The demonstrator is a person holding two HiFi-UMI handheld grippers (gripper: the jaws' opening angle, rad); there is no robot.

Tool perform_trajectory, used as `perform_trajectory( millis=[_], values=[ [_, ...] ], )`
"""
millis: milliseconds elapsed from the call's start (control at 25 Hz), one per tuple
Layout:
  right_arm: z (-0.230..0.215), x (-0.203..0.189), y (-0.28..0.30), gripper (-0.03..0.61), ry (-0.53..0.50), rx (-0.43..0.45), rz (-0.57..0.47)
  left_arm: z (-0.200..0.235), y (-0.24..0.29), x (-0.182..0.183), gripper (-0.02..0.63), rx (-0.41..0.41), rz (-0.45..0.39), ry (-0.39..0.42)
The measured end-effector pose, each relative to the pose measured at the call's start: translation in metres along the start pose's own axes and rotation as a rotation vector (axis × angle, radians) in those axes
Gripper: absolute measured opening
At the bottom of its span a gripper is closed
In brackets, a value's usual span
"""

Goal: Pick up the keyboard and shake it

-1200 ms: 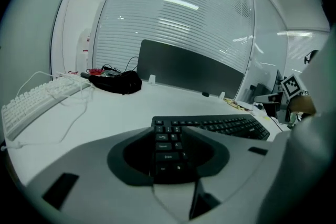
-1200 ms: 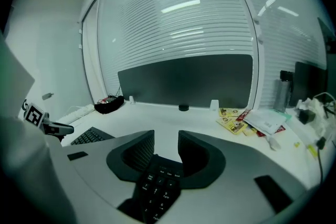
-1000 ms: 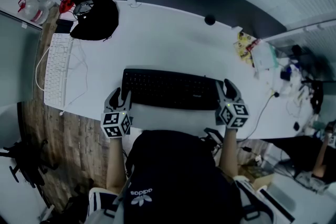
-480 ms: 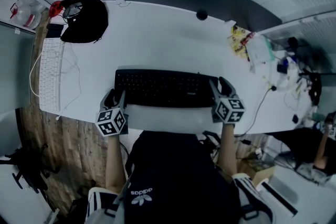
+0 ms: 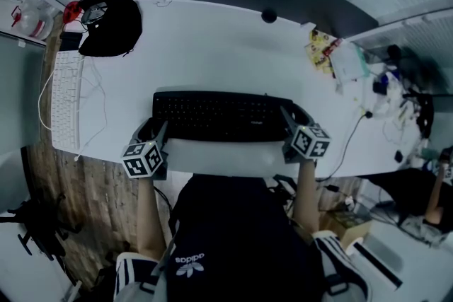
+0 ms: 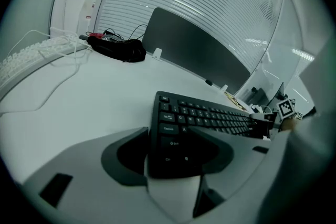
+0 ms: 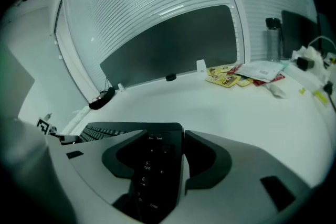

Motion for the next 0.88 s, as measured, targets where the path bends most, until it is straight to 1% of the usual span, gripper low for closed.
perform_trajectory(
  millis=[120,240,360,520,680,880],
  values=[
    [-0.002,-0.004,0.001,0.198,0.04,0.014,-0.003,0.0,0.0,0.0,0.216,0.008,-0.002,0.009],
    [-0.001,-0.001,0.001,0.198,0.018,0.001,-0.004,-0.001,0.0,0.0,0.216,0.03,-0.012,0.025],
    [-0.003,0.0,0.0,0.198,0.006,-0.01,-0.013,-0.003,0.0,-0.001,0.216,0.034,-0.019,0.032],
    [0.003,0.013,-0.01,0.198,-0.038,-0.026,-0.055,-0.004,-0.002,-0.002,0.216,0.008,-0.026,-0.004],
    [0.009,0.026,-0.019,0.198,-0.086,-0.022,-0.103,-0.005,-0.008,-0.001,0.215,-0.011,-0.088,-0.004],
    [0.022,0.054,-0.037,0.198,-0.131,-0.011,-0.205,-0.012,-0.021,0.021,0.215,-0.05,-0.198,0.029]
  ],
)
Point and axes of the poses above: the fingertips, and each gripper's own axes: y forward along the fingers, z to its left, x out of its top, the point moved 6 cm from there along -y, backward along the fingers, and after that the axes turned 7 degrees about -y, right-handed, at the moved point
